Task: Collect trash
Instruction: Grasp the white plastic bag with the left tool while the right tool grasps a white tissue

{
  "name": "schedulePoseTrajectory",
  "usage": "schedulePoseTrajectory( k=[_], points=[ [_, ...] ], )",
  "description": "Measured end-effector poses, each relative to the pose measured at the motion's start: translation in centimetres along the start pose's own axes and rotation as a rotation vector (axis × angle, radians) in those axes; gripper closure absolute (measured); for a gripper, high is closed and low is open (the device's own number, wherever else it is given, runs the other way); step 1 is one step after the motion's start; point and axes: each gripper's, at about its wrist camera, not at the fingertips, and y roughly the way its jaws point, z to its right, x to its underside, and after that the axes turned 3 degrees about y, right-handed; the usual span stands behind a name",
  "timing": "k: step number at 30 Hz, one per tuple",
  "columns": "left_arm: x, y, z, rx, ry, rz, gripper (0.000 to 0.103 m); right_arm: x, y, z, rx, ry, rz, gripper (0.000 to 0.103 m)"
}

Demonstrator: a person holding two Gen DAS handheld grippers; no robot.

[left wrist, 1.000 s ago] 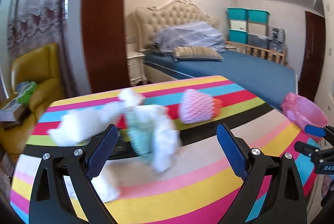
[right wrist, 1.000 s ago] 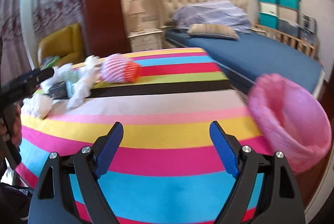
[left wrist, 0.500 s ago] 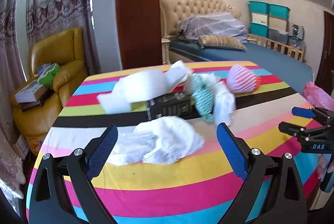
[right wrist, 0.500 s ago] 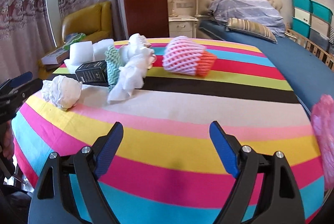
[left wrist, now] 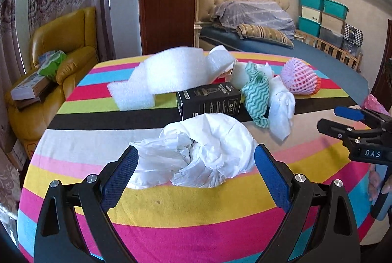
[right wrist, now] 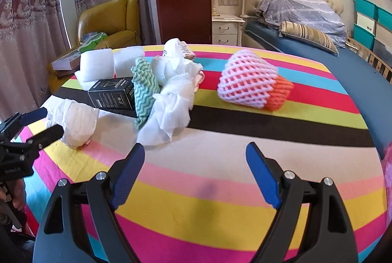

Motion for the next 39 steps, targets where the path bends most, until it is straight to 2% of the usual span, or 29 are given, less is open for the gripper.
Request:
schedulePoseTrajectory(
  k=[4, 7, 8, 10, 17, 18, 20, 21, 23, 26, 29, 39],
  points=[
    [-0.6, 1.6, -0.6, -0.011, -0.019, -0.051, 0.014, -1.2, 1.5, -0.8, -0.009, -0.025, -0.013, 0.021],
    [-0.8, 2.5, -0.9, -0.019, -0.023, -0.076, 0.014, -2.4, 3.1, -1.4, -0.021, -0.034, -0.028, 0.027],
    [-0.9, 2.7, -0.9, -0.017, -0.024, -0.085, 0.021, -2.7, 3.5, -1.6, -0.024, -0.034, -0.034, 0.031],
    [-1.0, 3.1, -1.2, 0.006, -0.035, -0.097, 0.027, -3.4, 4.7, -2.0, -0.022, -0.032, -0.054, 0.038],
    [-1.3, 3.7, -1.5, -0.003, -0.019, -0.094, 0.032, -5.3, 7.7, -2.5, -0.027, 0.001, -0.094, 0.046],
    [-1.3, 3.8, -1.5, -0.003, -0.021, -0.096, 0.032, -5.5, 8.2, -2.3, -0.022, 0.01, -0.105, 0.049],
    [-1.4, 4.0, -1.5, 0.003, -0.021, -0.099, 0.036, -5.6, 8.7, -2.1, -0.037, 0.025, -0.125, 0.065],
    [-1.3, 3.9, -1.4, 0.004, -0.019, -0.098, 0.037, -5.6, 8.7, -2.1, -0.047, 0.026, -0.124, 0.066],
    [-1.3, 3.6, -1.2, -0.001, -0.013, -0.085, 0.046, -5.3, 8.3, -2.2, -0.048, 0.015, -0.105, 0.08],
    [-1.2, 3.0, -0.9, -0.012, 0.0, -0.061, 0.053, -4.7, 7.3, -2.2, -0.048, 0.005, -0.076, 0.087],
    [-0.8, 2.4, -0.7, -0.006, -0.001, -0.053, 0.058, -3.7, 5.8, -1.9, -0.051, 0.017, -0.059, 0.088],
    [0.6, -0.3, 0.8, 0.02, -0.009, 0.008, 0.059, 1.0, -0.2, -0.4, -0.052, 0.053, -0.013, 0.088]
  ],
)
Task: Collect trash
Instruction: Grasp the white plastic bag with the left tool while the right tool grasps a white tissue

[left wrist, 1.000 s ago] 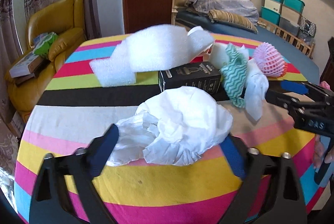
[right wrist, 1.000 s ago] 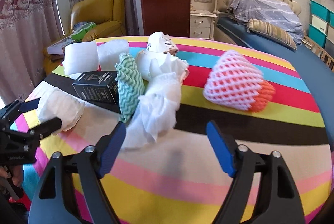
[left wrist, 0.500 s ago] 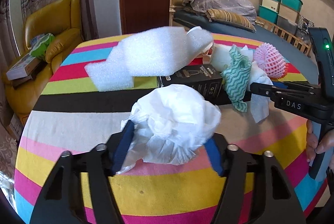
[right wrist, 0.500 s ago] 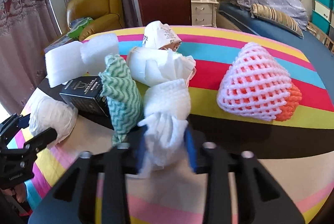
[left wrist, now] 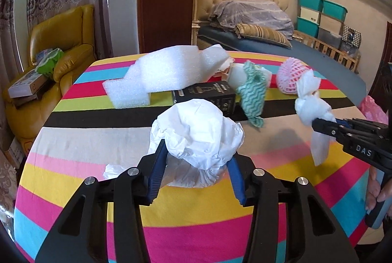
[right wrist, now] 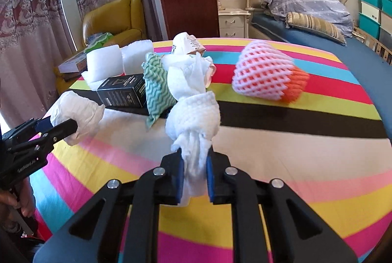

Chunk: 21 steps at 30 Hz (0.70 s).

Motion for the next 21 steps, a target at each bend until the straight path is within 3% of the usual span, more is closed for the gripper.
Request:
schedulePoseTrajectory(
  k=[11, 21],
  points=[
    [1.0, -2.0, 4.4, 0.04, 0.063, 0.041, 0.059, 3.7, -5.0, 2.1, 0.018, 0.032, 0.034, 0.088],
    [0.9, -3.3, 7.5, 0.06, 0.136, 0.087, 0.059, 5.1, -8.4, 4.2, 0.048, 0.074, 0.083, 0.088]
  ],
)
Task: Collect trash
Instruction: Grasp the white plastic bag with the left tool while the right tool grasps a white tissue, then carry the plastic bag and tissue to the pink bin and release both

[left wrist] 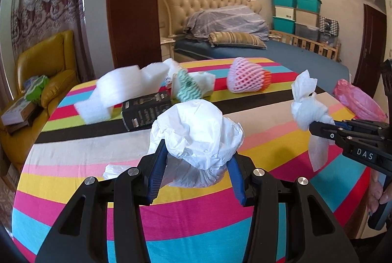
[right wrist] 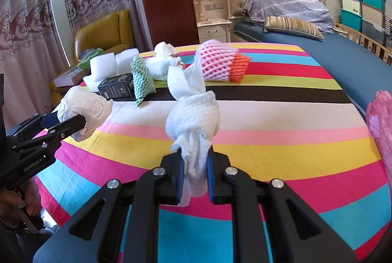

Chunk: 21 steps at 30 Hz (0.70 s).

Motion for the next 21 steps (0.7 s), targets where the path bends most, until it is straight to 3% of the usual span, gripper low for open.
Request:
schedulePoseTrajectory(
  k=[12, 21],
  points=[
    [-1.5, 1.1, 3.4, 0.072, 0.05, -0.003, 0.059, 0.5, -3.5, 3.9, 0.06, 0.044, 0.062, 0.088],
    [-3.2, 2.7, 7.2, 0.166, 0.091, 0.0, 0.059, 0.8, -5.6, 7.5, 0.135, 0.088, 0.093, 0.088]
  ],
)
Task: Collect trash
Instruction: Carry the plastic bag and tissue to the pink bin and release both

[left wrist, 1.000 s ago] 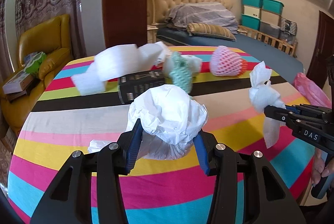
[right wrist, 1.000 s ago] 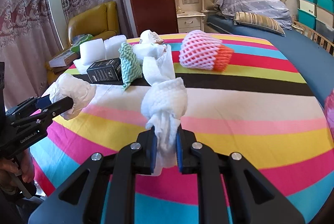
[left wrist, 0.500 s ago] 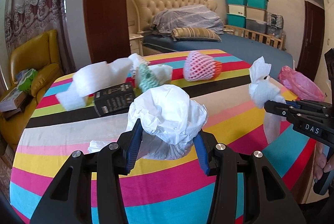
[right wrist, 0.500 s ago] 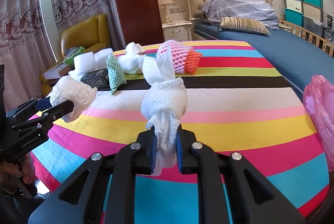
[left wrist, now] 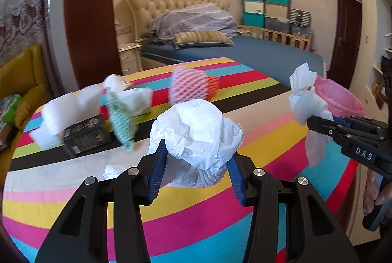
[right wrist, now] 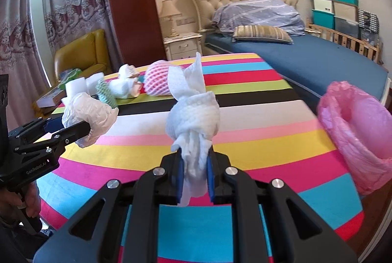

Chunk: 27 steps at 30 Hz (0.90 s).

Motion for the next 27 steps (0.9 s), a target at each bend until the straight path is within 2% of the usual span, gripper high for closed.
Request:
schedulePoseTrajectory(
  k=[17, 27],
  points=[
    [-5.2, 4.7, 9.8, 0.205, 0.094, 0.01, 0.059, -0.4, -4.4, 9.2, 0.176, 0.099, 0.076, 0.088],
    [-8.8, 7.0, 17.6, 0.347, 0.179, 0.06, 0.059, -1.1, -7.5, 16.3, 0.34, 0.103, 0.114, 0.088]
  ],
)
